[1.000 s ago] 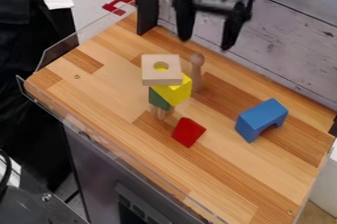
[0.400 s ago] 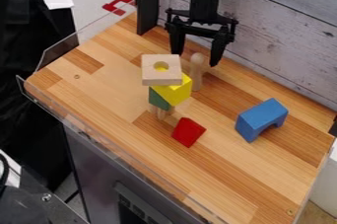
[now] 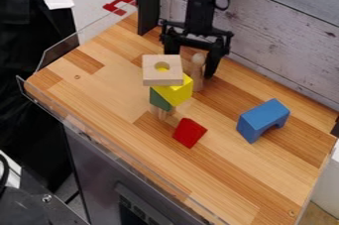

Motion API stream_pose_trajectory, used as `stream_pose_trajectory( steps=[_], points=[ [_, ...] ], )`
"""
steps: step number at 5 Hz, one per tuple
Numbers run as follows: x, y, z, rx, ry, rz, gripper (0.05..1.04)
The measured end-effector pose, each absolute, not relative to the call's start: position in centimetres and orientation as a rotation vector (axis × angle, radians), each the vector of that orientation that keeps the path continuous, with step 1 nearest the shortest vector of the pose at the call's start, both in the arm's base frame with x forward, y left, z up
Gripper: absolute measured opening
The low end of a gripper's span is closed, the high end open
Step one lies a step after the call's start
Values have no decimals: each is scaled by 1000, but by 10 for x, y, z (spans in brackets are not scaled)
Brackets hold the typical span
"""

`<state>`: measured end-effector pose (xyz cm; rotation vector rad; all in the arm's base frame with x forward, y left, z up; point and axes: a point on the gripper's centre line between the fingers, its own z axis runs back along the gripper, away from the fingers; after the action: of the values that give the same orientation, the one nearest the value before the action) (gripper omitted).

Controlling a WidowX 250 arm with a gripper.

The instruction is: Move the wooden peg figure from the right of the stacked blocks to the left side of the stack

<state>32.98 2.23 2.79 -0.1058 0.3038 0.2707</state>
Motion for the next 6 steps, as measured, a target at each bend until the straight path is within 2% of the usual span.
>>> stream_pose_trajectory(
  steps=[1, 3, 4, 5, 6],
  points=[
    [328, 22, 36, -107, 282, 274, 968],
    [332, 18, 36, -142, 264, 270, 409],
    [333, 22, 42, -144, 244, 278, 347],
    [335, 34, 73, -150, 158, 300, 347],
    [325, 75, 92, -137, 124, 396, 347]
  ],
)
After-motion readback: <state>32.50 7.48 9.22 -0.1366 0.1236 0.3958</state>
